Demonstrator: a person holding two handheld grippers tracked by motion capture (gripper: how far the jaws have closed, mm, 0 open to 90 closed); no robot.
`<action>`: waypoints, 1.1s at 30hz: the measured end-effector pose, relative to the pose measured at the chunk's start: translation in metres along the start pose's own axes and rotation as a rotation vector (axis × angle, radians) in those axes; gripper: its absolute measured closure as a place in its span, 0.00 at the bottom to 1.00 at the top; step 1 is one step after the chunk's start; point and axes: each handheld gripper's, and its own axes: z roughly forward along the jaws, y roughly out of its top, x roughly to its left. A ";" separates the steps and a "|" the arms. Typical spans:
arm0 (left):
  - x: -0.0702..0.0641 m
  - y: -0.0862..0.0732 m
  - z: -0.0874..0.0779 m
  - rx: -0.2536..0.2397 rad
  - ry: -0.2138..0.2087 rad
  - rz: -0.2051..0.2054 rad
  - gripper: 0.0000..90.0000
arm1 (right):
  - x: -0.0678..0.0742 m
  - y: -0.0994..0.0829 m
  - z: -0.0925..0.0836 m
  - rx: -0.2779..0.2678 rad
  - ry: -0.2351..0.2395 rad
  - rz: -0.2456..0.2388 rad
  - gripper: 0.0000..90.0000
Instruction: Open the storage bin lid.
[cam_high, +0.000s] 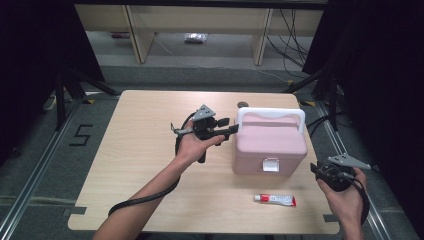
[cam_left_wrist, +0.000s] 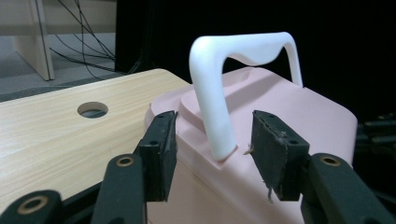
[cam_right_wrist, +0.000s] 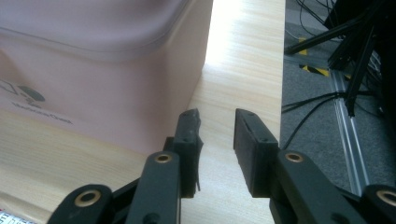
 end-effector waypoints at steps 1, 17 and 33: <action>0.000 0.000 0.002 0.002 0.000 -0.004 0.57 | 0.001 0.000 0.000 -0.001 0.000 0.005 0.79; 0.000 0.007 0.026 0.015 -0.023 -0.018 0.70 | 0.011 0.004 -0.002 -0.024 0.023 0.006 0.78; 0.000 0.012 0.023 0.022 -0.065 -0.098 0.83 | 0.025 0.006 -0.015 -0.087 0.066 0.044 1.00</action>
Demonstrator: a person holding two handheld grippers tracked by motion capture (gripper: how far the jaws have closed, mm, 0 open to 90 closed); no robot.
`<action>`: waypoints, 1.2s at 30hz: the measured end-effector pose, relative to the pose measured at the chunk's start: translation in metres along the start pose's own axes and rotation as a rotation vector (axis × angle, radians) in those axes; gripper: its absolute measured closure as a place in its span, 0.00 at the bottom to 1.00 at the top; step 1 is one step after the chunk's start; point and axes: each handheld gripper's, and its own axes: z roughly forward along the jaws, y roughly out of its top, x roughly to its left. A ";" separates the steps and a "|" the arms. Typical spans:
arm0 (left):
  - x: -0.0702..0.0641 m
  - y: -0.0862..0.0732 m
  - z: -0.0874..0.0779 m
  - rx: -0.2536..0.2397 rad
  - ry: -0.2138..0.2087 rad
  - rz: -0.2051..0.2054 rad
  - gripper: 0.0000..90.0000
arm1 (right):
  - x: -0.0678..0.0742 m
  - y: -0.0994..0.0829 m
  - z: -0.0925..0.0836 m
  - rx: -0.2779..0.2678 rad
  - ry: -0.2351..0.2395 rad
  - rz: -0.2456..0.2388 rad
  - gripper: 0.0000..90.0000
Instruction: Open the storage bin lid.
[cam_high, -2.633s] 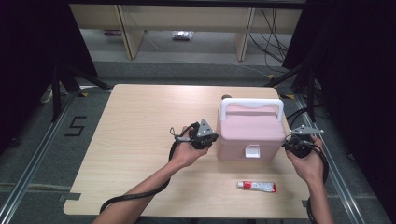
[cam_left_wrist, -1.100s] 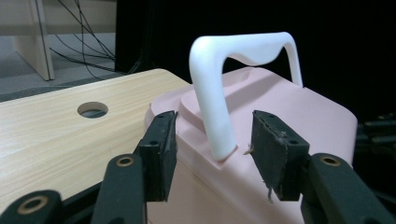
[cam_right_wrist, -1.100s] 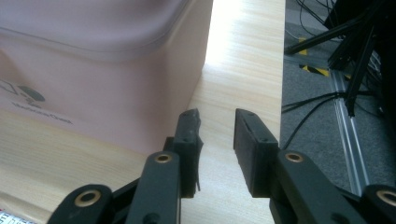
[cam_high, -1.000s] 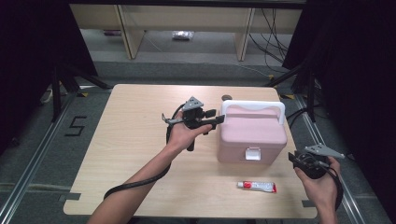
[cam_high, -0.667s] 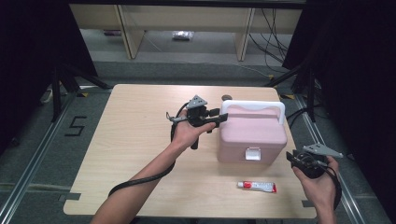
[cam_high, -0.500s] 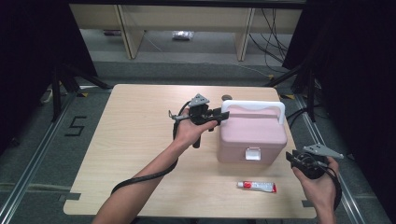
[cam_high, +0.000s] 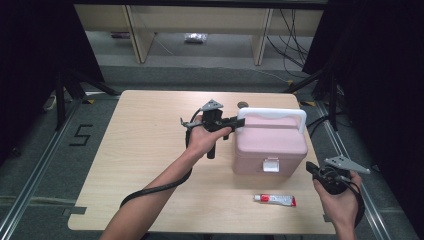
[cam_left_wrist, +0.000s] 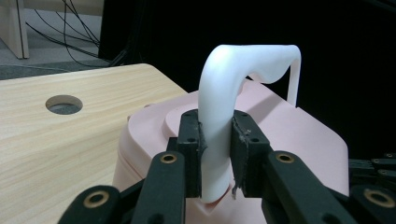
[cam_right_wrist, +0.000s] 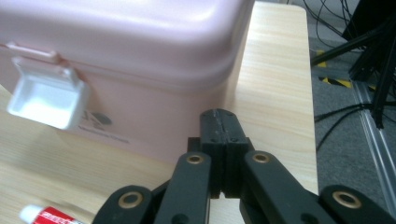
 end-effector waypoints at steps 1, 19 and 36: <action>0.000 0.001 0.000 0.001 -0.001 0.001 0.83 | 0.002 0.001 -0.002 -0.014 0.005 0.008 1.00; 0.002 0.008 0.000 0.010 -0.003 -0.037 0.83 | 0.012 0.011 0.001 -0.071 0.056 0.053 1.00; -0.006 0.014 -0.023 -0.073 0.025 0.053 0.59 | 0.010 0.013 0.001 -0.112 0.038 0.024 1.00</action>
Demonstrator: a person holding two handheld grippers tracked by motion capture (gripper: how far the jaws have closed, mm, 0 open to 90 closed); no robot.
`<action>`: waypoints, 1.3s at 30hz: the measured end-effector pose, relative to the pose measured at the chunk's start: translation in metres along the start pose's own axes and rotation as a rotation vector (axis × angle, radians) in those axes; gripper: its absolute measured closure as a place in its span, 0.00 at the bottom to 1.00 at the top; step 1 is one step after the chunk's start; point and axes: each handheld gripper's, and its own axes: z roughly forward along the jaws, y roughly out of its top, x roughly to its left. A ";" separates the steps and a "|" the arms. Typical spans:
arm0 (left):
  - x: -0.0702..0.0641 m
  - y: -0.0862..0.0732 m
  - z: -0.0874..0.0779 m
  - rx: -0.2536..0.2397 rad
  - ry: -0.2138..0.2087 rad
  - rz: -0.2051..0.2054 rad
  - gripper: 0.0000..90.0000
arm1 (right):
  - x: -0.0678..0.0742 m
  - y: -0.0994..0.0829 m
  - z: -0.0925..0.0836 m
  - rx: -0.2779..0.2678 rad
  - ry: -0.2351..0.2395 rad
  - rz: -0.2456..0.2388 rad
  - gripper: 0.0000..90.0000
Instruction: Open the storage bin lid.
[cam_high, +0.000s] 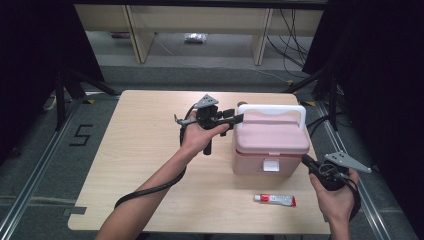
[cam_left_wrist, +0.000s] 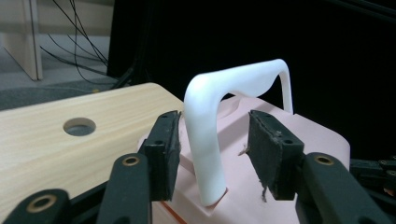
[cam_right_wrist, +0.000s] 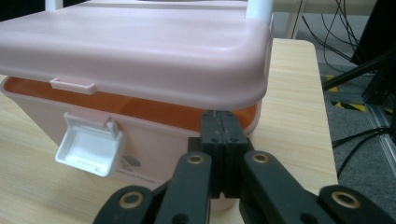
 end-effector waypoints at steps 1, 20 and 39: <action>-0.001 0.000 -0.002 -0.005 0.000 0.000 0.59 | 0.000 0.000 0.000 -0.001 0.003 -0.001 1.00; -0.022 -0.003 -0.038 -0.030 -0.068 0.106 0.90 | 0.003 0.007 -0.002 -0.030 -0.009 0.006 1.00; -0.047 -0.039 -0.041 0.028 -0.133 0.239 0.98 | 0.003 0.014 -0.002 -0.055 -0.024 -0.010 1.00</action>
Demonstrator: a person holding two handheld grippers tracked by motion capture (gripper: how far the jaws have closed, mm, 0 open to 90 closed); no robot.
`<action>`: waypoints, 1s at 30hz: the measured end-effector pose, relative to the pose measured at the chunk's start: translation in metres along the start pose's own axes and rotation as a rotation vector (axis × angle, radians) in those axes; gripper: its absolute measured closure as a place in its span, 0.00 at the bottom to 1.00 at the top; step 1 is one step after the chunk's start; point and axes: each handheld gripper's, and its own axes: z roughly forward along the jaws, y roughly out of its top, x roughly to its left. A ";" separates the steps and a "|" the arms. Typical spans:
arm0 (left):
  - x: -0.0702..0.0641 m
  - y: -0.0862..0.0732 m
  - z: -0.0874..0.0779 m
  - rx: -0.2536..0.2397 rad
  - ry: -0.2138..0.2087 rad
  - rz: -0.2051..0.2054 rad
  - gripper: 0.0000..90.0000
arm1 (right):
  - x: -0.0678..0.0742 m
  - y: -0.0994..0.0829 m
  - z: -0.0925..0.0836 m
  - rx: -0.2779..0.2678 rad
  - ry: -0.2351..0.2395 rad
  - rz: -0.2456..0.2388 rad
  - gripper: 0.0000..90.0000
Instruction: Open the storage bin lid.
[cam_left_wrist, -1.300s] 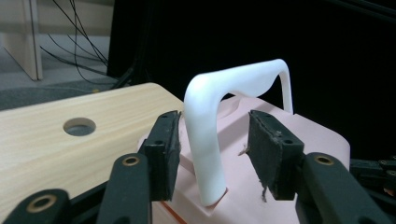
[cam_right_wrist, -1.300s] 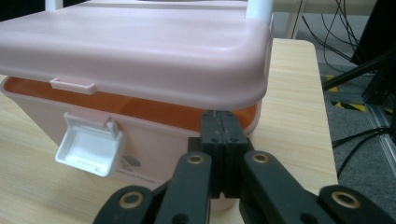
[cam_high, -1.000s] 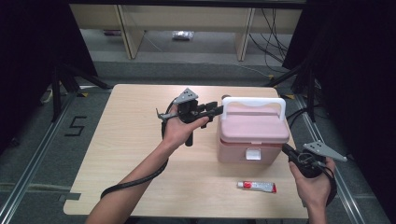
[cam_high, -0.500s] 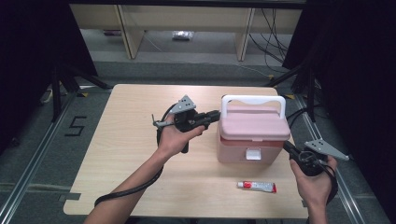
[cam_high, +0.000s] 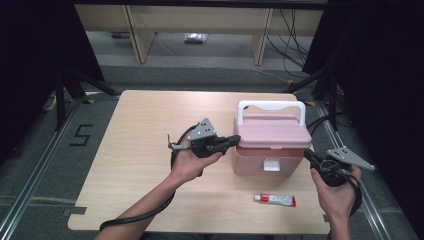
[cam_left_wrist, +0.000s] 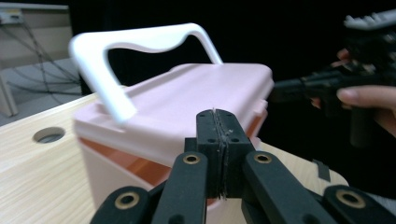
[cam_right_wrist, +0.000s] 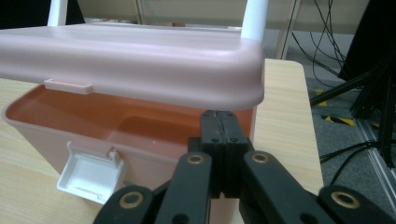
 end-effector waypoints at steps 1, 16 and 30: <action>-0.002 -0.001 0.001 0.004 -0.007 0.012 0.98 | 0.000 0.000 0.000 -0.001 0.001 -0.001 1.00; -0.020 -0.019 0.019 0.058 -0.062 0.078 0.96 | 0.001 0.006 0.005 -0.005 -0.008 0.017 1.00; -0.035 -0.032 0.044 0.064 -0.111 0.132 0.95 | -0.001 0.012 0.010 -0.006 -0.001 0.000 1.00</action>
